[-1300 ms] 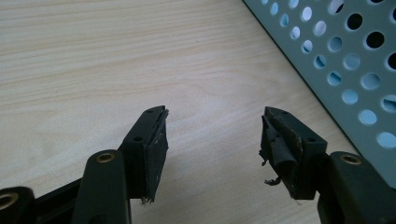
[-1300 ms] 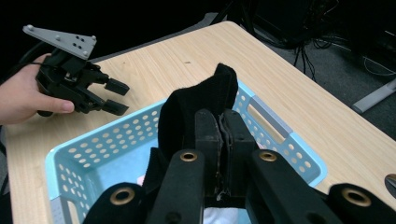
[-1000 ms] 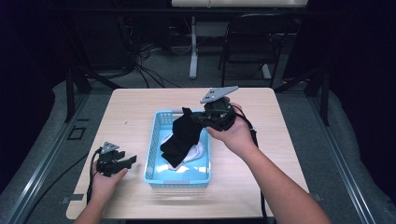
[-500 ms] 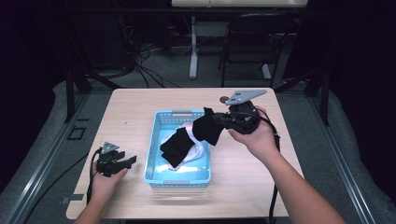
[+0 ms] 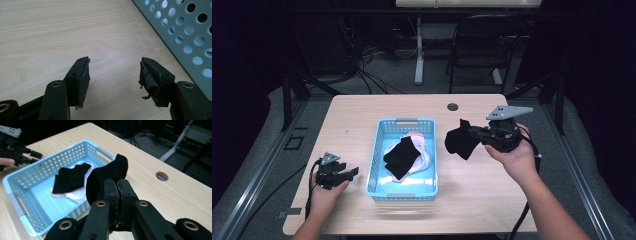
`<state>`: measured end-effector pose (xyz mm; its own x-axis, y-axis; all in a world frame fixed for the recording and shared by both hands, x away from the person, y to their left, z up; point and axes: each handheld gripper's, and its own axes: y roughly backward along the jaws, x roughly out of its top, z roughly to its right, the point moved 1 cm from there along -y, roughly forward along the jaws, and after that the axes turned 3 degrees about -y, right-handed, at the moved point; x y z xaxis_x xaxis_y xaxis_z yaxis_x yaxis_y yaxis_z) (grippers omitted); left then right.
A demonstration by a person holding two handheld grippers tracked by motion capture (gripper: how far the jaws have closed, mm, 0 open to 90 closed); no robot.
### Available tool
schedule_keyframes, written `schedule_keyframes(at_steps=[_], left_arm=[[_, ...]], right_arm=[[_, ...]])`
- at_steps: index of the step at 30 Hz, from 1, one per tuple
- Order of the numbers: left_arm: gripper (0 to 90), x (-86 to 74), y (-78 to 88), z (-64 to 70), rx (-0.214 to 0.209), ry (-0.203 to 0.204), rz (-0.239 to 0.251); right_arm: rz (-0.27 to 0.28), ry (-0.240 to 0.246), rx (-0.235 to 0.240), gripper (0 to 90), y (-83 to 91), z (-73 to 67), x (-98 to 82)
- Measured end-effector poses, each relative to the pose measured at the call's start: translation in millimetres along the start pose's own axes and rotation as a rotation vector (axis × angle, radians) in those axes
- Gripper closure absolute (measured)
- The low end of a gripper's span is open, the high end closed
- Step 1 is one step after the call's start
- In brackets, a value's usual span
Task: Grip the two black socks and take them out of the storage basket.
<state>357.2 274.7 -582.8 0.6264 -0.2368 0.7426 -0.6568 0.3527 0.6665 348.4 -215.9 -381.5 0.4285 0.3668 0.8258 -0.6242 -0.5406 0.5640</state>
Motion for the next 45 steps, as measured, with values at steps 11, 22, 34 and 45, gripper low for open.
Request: schedule_keyframes(at_steps=[11, 22, 34, 45], left_arm=[[41.1, 0.1, 0.2, 0.4, 0.001, 0.001, 0.001], [41.1, -0.4, -0.6, 0.3, 0.003, 0.003, 0.010], [41.1, -0.4, -1.2, 0.4, 0.002, -0.002, 0.004], [41.1, -1.0, -3.2, 0.3, 0.005, 0.002, -0.001]], right_arm=[[-0.031, -0.036, -0.029, 86.7, -8.3, 5.3, -38.3], [-0.082, -0.085, -0.018, 86.7, -30.1, 6.0, -74.0], [-0.129, -0.258, -0.164, 86.6, -52.7, 54.4, -129.4], [-0.136, -0.321, -0.220, 84.3, -59.3, 69.6, -156.6]])
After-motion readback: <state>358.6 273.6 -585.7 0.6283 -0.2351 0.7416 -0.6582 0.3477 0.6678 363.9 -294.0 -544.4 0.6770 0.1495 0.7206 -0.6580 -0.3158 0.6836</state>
